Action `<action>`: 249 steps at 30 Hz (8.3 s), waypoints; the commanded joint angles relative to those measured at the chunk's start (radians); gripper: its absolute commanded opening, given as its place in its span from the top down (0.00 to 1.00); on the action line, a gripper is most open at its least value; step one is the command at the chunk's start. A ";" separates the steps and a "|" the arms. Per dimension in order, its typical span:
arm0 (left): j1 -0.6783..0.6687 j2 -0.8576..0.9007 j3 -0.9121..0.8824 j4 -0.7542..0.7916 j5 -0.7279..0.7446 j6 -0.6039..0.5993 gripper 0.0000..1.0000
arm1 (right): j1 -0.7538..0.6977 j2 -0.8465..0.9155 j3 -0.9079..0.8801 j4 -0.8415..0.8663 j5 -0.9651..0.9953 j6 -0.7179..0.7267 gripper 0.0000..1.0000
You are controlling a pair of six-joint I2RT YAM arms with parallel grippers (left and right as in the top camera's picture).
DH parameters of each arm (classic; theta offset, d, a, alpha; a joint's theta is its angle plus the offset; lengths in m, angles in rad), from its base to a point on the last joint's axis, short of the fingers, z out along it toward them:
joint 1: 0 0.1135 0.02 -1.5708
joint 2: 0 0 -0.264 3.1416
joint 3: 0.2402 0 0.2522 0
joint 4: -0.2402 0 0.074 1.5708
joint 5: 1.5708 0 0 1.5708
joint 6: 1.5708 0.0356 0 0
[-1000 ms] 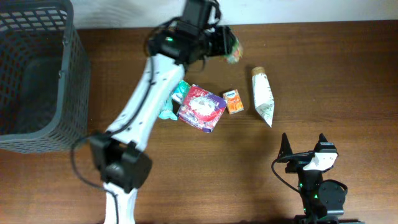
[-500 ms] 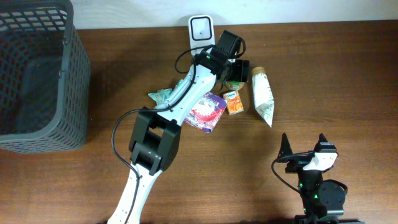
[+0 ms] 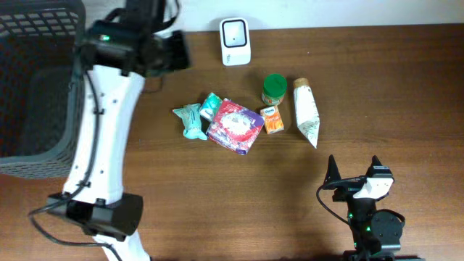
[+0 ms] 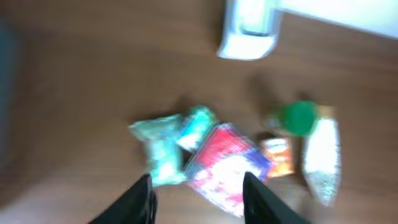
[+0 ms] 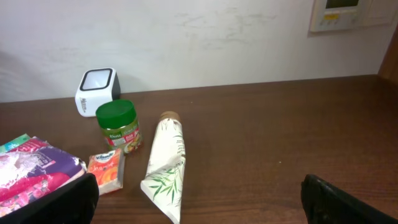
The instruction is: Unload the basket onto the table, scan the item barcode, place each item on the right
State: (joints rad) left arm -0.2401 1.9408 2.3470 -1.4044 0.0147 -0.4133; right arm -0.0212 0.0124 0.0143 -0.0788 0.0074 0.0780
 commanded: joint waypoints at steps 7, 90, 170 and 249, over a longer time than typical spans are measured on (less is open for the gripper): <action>0.222 -0.011 -0.039 -0.284 -0.352 0.064 0.86 | -0.005 -0.006 -0.009 -0.003 0.008 0.000 0.01; 0.084 -0.185 -0.269 -0.179 0.049 0.165 0.01 | -0.005 1.483 1.448 -1.173 -0.442 0.008 0.01; 0.099 -0.185 -0.269 -0.179 0.049 0.165 0.01 | 0.032 2.072 1.514 -0.893 0.416 0.230 0.67; 0.099 -0.185 -0.269 -0.179 0.049 0.165 0.01 | 0.259 2.383 2.132 -0.976 -0.081 0.900 0.07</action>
State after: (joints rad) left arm -0.1474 1.7569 2.0758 -1.5845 0.0677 -0.2638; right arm 0.2329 2.3672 2.1506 -1.0538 -0.0929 0.9524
